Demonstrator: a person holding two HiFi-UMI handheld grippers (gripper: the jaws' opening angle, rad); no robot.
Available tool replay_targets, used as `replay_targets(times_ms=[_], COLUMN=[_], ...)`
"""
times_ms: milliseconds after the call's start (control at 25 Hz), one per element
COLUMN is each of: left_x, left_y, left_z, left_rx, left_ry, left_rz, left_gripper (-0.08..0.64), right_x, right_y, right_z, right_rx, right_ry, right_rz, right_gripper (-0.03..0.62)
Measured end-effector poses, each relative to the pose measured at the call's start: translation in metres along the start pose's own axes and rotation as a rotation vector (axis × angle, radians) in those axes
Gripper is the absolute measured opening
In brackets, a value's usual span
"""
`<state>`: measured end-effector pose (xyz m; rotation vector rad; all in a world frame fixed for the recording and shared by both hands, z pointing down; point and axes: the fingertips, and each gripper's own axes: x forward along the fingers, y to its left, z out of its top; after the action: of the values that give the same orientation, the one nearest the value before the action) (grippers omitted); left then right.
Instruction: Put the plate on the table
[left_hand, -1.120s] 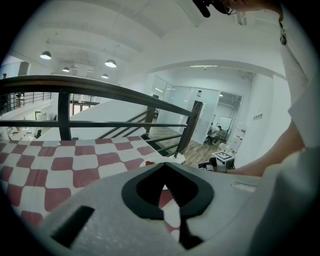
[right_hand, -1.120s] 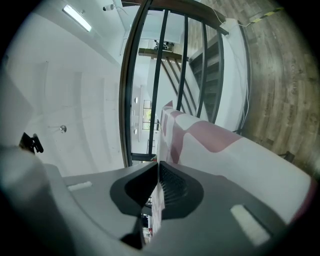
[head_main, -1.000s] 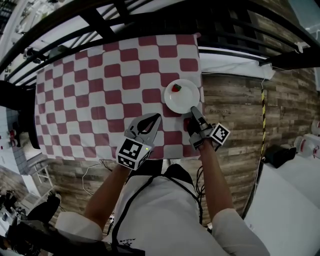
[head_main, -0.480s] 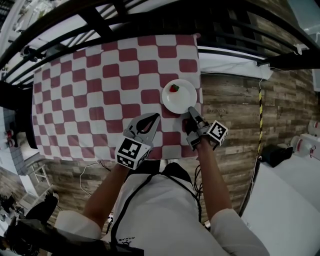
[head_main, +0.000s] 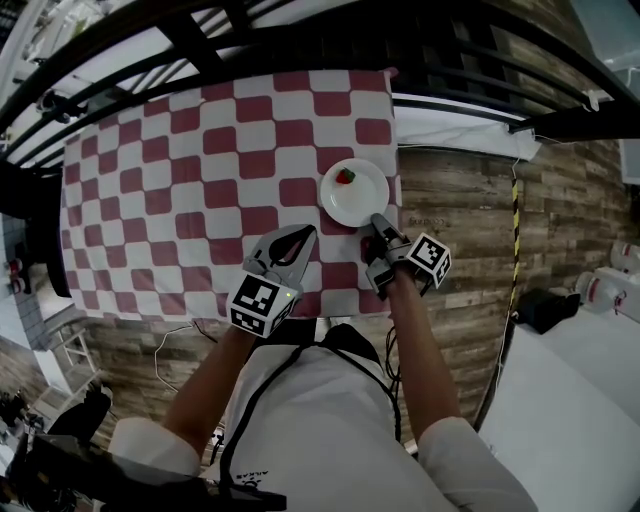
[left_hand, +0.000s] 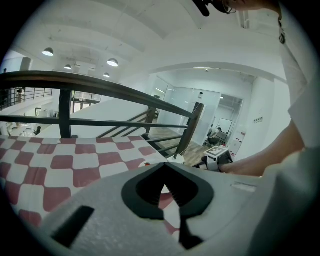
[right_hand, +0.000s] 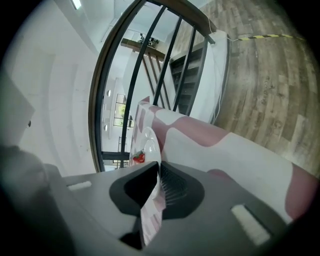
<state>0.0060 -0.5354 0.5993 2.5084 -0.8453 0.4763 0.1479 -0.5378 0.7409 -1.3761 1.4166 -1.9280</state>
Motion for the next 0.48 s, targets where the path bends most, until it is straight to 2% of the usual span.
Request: replay_targets(times_ms=[200, 400, 480], left_x=[-0.0031, -0.0079, -0.0096], left_y=[-0.0029, -0.0047, -0.0058], left_z=[0.0002, -0.0007, -0.0016], left_rx=[0.003, 0.003, 0.003], left_ry=[-0.004, -0.01, -0.009], left_rz=[0.001, 0.007, 0.009], left_gripper=[0.005, 0.005, 0.005], right_x=[0.0005, 0.0, 0.0007], right_y=[-0.0056, -0.0061, -0.0032], right_z=[0.0025, 0.0016, 0.0003], right_rx=[0.0, -0.026, -0.046], right_ry=[-0.017, -0.01, -0.004], right_rz=[-0.072, -0.103, -0.111], right_gripper=[0.035, 0.04, 0.063])
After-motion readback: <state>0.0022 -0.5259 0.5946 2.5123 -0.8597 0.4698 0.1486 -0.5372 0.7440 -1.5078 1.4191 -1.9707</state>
